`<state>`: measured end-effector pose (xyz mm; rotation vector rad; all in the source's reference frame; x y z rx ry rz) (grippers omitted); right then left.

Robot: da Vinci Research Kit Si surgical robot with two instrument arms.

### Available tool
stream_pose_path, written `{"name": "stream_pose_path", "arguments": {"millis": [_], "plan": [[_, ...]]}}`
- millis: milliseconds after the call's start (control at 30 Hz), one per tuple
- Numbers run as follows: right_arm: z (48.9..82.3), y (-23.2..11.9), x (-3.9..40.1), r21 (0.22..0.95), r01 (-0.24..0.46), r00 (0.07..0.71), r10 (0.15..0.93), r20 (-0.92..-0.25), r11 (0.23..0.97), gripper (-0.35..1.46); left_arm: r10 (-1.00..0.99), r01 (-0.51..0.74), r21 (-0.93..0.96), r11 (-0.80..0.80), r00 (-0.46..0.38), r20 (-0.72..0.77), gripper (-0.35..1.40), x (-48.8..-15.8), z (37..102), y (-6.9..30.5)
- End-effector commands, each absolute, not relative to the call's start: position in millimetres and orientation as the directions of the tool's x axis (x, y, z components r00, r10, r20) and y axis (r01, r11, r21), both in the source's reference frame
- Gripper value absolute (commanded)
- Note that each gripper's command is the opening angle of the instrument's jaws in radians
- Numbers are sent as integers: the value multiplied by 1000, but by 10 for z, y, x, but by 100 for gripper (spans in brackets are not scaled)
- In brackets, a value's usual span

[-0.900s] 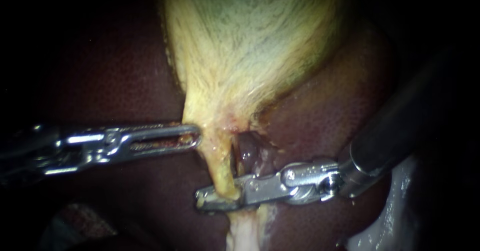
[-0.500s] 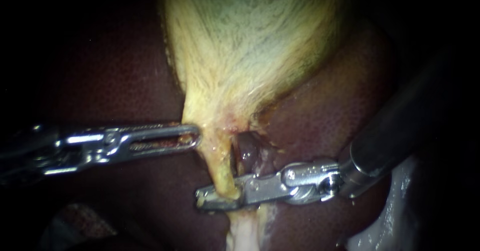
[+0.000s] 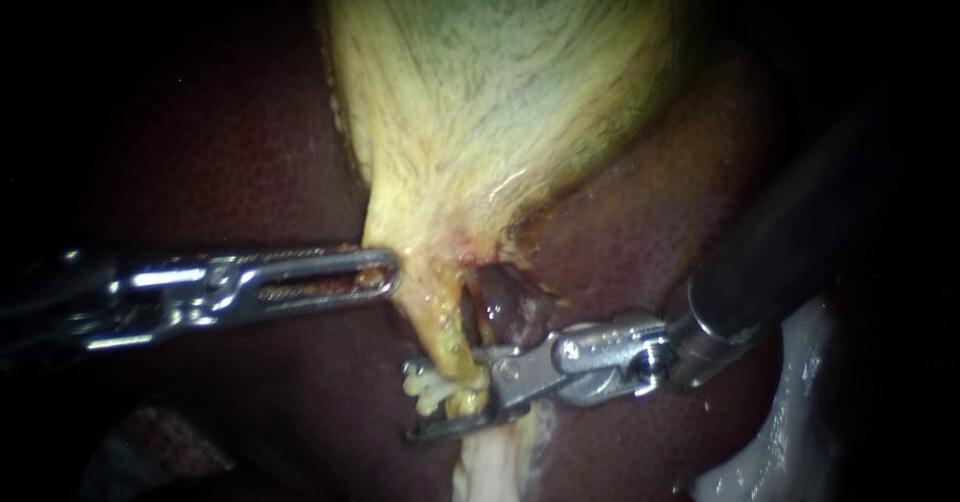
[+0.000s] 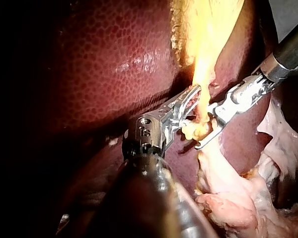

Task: Going back second clip left tube

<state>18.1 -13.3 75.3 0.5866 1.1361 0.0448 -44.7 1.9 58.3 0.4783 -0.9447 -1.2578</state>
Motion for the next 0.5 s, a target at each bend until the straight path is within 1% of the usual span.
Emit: {"name": "stream_pose_path", "arguments": {"millis": [33, 200, 500], "plan": [[752, -132, 180, 456, 259, 436, 318, -842, 852, 53, -942, 584, 762, 281, 17, 335, -35, -447, 583, 19], [752, -128, 178, 411, 280, 423, 273, -864, 868, 56, -942, 583, 762, 281, 18, 334, -35, -446, 582, 19], [751, -120, 173, 367, 280, 413, 234, -880, 887, 58, -943, 583, 762, 281, 18, 334, -35, -445, 579, 19]]}}
